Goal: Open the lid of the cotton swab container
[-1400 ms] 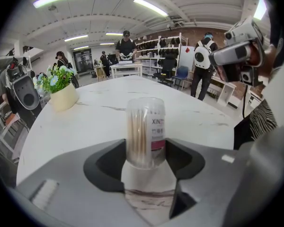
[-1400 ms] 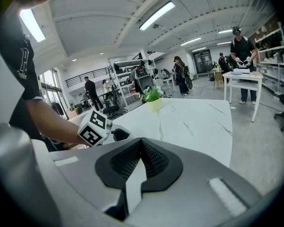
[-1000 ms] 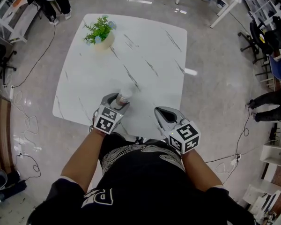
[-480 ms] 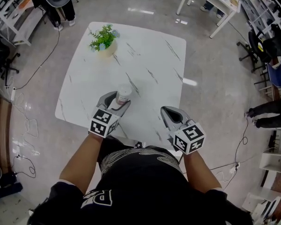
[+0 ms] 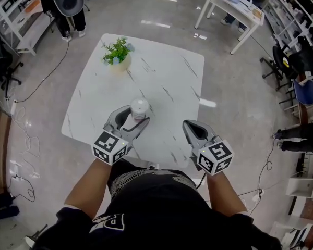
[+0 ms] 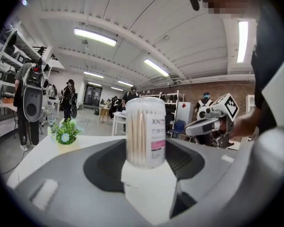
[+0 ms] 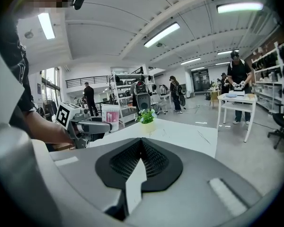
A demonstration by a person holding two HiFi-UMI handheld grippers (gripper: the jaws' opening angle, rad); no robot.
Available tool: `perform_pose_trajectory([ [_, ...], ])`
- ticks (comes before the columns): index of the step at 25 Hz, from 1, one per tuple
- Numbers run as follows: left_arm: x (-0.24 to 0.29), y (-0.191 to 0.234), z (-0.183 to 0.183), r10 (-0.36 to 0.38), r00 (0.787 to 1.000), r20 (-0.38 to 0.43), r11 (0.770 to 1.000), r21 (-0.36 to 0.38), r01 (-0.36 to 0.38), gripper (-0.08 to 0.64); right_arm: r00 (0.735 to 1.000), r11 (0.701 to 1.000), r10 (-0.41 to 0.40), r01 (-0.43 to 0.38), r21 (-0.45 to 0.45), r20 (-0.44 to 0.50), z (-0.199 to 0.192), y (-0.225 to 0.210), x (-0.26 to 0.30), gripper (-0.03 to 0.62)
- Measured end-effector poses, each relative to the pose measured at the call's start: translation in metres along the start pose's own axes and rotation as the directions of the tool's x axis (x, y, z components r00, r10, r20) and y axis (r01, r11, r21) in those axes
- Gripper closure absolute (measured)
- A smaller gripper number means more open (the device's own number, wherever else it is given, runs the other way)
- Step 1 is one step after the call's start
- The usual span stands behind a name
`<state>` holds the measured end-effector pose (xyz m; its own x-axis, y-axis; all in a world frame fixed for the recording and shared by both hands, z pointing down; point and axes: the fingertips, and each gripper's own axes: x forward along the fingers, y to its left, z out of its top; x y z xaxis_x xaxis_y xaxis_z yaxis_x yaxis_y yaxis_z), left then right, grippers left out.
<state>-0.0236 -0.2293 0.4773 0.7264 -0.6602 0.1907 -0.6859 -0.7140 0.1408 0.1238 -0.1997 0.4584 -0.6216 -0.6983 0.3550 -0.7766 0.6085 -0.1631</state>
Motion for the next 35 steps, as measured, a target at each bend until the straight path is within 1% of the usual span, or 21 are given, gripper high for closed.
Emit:
perform_pose_trajectory([
  [7,-0.014,-0.013,0.026,-0.027,0.996,0.086,1.0,0.017,0.026,0.252,0.999,0.999,0.028,-0.028,-0.025,0.032,0.016,0.013,-0.002,0.592],
  [11,-0.022,-0.021,0.035,-0.023,0.993,0.12,0.999,0.04,0.018,0.252,0.998,0.998,0.053,-0.052,-0.041,0.046,0.019,0.02,-0.006,0.592],
  [16,-0.03,-0.025,0.042,-0.01,0.99,0.139,0.997,0.073,0.0,0.252,0.995,0.996,0.078,-0.075,-0.049,0.056,0.022,0.023,-0.007,0.592],
  [25,-0.033,-0.023,0.045,0.003,0.989,0.145,0.997,0.074,-0.014,0.252,0.99,0.994,0.098,-0.093,-0.058,0.096,0.031,0.027,-0.008,0.588],
  [27,-0.032,-0.024,0.046,0.002,0.989,0.145,0.997,0.076,-0.013,0.252,0.989,0.993,0.108,-0.102,-0.059,0.105,0.034,0.027,-0.01,0.545],
  [30,-0.031,-0.025,0.045,0.0,0.99,0.144,0.997,0.073,-0.011,0.252,0.985,0.99,0.127,-0.119,-0.069,0.113,0.037,0.029,-0.011,0.507],
  [35,-0.027,-0.03,0.042,-0.023,0.99,0.137,0.996,0.084,0.011,0.252,0.976,0.984,0.172,-0.163,-0.077,0.135,0.042,0.031,-0.014,0.457],
])
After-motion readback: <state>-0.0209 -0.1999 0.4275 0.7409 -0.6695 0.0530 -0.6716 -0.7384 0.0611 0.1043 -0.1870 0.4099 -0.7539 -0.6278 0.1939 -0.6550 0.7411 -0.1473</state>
